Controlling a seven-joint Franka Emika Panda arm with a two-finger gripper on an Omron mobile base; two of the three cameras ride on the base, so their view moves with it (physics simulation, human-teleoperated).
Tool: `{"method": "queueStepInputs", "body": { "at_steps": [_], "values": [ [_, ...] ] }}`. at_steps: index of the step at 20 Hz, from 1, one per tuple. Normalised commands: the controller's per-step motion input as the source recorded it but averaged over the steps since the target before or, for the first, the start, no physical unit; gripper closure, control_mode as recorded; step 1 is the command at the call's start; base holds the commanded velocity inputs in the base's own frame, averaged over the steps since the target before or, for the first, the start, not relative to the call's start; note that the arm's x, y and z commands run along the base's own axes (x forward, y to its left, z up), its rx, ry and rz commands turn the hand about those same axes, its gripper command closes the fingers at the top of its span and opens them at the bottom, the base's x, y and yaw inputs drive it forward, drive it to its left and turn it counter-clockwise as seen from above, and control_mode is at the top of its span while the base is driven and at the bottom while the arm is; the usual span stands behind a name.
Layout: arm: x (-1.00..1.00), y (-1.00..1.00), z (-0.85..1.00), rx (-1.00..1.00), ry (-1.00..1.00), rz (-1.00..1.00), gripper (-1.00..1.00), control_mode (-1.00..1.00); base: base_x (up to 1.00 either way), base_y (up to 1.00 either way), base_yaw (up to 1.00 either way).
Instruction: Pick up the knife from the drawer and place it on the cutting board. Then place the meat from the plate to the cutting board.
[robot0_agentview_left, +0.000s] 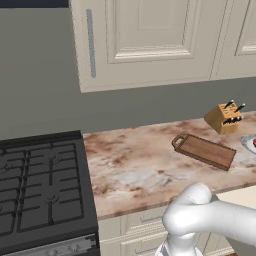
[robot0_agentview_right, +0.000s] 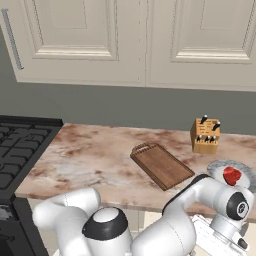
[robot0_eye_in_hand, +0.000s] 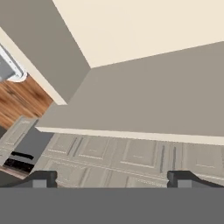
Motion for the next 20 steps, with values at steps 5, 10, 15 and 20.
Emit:
{"method": "queueStepInputs", "body": {
  "at_steps": [5,10,15,20],
  "values": [
    [0.01,-0.07,0.00,-0.03,-0.01,-0.03,-1.00,-1.00,0.00,0.00,0.00],
    [0.04,0.03,0.00,0.00,-0.17,-0.03,-1.00,-1.00,0.00,0.00,0.00],
    [0.00,0.11,0.00,0.00,-0.34,-0.01,-1.00,-1.00,0.00,0.00,0.00],
    [0.05,0.15,0.00,0.00,-0.30,-0.04,-1.00,-1.00,0.00,0.00,0.00]
  ]
}}
